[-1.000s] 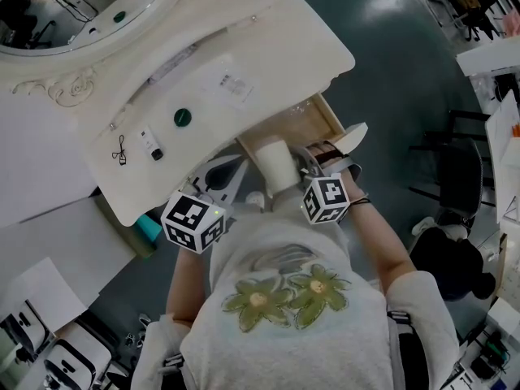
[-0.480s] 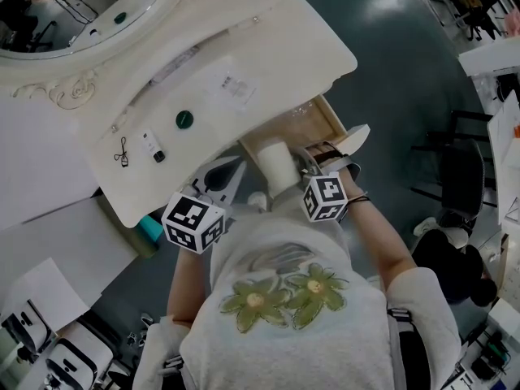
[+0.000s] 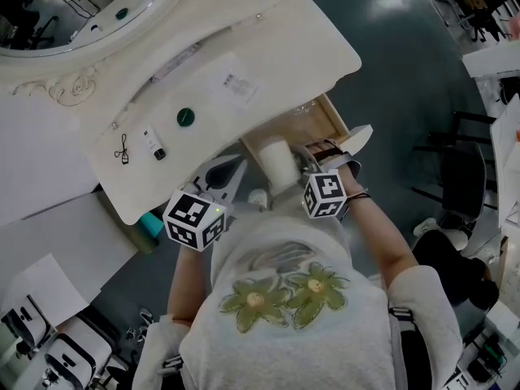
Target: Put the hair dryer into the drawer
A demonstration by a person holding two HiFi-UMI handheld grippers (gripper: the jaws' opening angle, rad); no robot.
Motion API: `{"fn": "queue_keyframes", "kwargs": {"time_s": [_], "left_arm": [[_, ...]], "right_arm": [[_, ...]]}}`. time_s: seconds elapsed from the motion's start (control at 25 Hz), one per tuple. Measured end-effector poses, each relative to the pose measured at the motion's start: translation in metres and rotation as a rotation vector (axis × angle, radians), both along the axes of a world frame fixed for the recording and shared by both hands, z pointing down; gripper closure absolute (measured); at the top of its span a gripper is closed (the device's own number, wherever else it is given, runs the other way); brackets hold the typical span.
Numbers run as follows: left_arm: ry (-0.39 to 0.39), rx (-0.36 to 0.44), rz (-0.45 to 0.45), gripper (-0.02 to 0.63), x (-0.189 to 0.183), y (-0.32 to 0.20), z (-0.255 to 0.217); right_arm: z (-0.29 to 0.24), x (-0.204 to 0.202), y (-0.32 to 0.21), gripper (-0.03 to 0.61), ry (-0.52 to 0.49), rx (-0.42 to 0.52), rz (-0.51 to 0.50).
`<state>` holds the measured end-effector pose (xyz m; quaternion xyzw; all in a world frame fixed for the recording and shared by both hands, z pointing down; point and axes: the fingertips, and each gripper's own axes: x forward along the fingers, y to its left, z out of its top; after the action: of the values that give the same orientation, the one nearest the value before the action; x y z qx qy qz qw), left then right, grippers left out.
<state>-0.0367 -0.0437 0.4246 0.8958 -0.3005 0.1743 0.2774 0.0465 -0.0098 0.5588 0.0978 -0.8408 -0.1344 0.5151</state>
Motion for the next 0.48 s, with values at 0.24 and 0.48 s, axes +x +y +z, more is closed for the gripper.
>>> {"fn": "queue_keyframes", "kwargs": {"time_s": [0.24, 0.48], "left_arm": [[-0.004, -0.009, -0.002, 0.604, 0.000, 0.000, 0.003], [-0.004, -0.021, -0.012, 0.604, -0.002, -0.001, 0.005]], "right_arm": [[0.009, 0.003, -0.002, 0.333, 0.030, -0.002, -0.020], [0.017, 0.004, -0.005, 0.333, 0.042, -0.009, -0.032]]}}
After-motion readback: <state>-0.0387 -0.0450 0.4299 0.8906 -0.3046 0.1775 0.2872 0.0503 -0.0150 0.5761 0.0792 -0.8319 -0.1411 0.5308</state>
